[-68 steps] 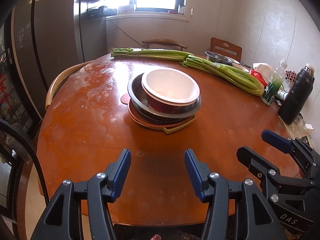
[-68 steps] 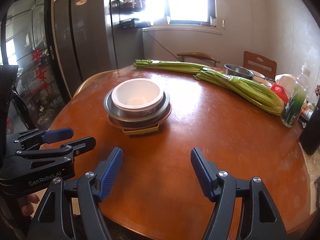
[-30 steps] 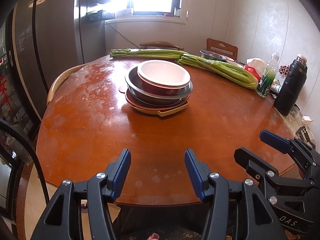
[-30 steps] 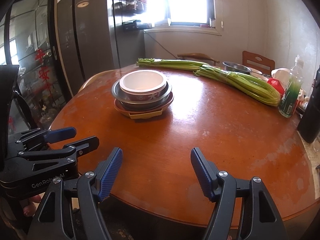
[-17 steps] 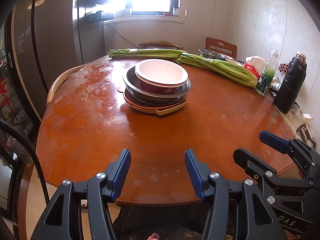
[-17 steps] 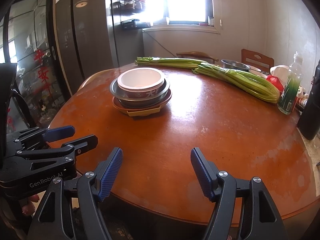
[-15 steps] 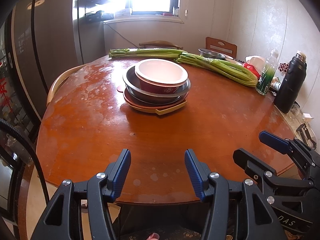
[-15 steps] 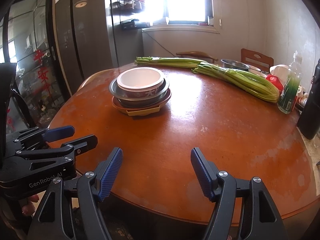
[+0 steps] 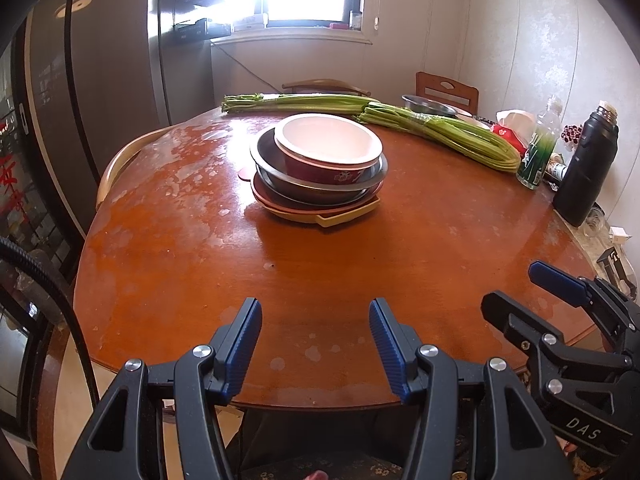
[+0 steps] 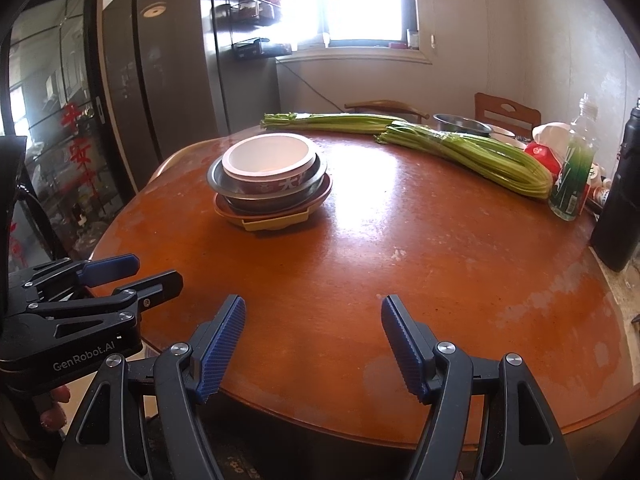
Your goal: Organize plates and bowls
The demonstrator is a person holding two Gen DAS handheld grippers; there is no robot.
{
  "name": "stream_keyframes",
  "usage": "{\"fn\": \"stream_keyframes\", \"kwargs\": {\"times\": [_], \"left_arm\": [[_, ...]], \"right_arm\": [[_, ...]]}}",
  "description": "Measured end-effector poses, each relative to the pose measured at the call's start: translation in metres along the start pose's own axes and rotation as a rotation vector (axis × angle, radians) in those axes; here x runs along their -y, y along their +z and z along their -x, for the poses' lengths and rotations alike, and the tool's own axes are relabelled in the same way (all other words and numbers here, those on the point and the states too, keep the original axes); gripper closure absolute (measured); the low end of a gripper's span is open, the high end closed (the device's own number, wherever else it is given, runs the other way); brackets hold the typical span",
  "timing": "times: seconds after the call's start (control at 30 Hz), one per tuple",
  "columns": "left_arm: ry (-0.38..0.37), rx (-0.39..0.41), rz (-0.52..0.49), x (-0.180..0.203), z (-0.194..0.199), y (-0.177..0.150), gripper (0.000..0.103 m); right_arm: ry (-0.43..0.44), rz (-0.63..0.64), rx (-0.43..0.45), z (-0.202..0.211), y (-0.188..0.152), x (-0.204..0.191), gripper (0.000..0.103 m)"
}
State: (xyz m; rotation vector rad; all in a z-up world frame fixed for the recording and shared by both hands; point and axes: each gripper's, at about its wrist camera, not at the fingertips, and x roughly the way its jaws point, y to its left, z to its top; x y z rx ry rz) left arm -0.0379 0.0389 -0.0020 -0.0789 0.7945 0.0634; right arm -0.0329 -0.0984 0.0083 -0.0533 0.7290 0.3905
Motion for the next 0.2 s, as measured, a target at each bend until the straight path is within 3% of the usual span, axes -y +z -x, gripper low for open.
{"fn": "stream_keyframes", "kwargs": {"times": [0.2], "left_arm": [[0.026,-0.011,0.019,-0.016,-0.016,0.019,0.047]], "right_arm": [[-0.023,-0.030,-0.003,-0.006,0.014,0.020,0.031]]}}
